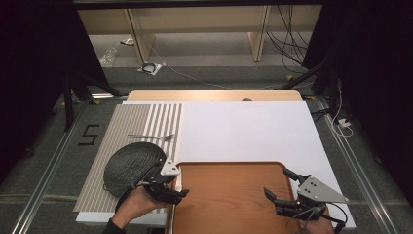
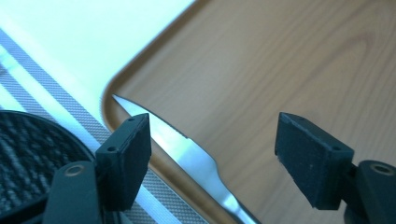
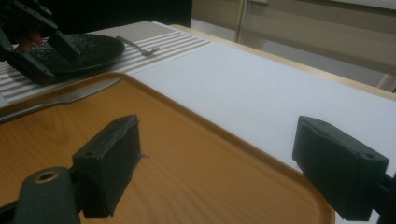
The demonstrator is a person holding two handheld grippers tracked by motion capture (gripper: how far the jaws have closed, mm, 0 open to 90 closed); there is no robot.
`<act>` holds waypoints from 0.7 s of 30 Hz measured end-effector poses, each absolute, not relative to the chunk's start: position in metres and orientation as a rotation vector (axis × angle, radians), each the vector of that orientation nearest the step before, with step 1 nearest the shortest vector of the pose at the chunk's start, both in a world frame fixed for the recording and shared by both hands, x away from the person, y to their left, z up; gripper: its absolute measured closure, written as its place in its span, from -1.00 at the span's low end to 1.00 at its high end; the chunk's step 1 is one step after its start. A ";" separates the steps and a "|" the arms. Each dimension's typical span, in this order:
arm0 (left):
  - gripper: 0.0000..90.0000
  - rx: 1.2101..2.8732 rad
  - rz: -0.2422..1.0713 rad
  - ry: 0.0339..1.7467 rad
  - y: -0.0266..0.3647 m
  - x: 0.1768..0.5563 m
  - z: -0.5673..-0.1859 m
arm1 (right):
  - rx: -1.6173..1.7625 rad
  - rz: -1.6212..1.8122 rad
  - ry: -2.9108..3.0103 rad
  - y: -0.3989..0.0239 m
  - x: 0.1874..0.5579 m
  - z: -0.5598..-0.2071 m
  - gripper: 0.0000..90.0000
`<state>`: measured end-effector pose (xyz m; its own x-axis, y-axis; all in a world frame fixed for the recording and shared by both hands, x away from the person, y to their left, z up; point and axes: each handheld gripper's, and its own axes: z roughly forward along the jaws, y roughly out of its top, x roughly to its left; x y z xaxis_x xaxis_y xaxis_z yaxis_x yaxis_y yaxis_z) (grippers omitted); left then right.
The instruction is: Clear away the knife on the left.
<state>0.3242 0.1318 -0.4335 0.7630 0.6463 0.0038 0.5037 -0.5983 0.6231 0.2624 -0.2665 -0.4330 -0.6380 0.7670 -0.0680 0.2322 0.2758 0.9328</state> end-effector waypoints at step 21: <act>-0.49 2.231 0.403 0.921 0.167 0.337 -0.423 | 0.891 1.376 2.020 -0.267 0.263 -0.433 -0.64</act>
<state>0.3366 0.1667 -0.4227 0.7014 0.7123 0.0249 0.5015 -0.5180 0.6930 0.2630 -0.2669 -0.4326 -0.6397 0.7660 -0.0630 0.2216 0.2624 0.9392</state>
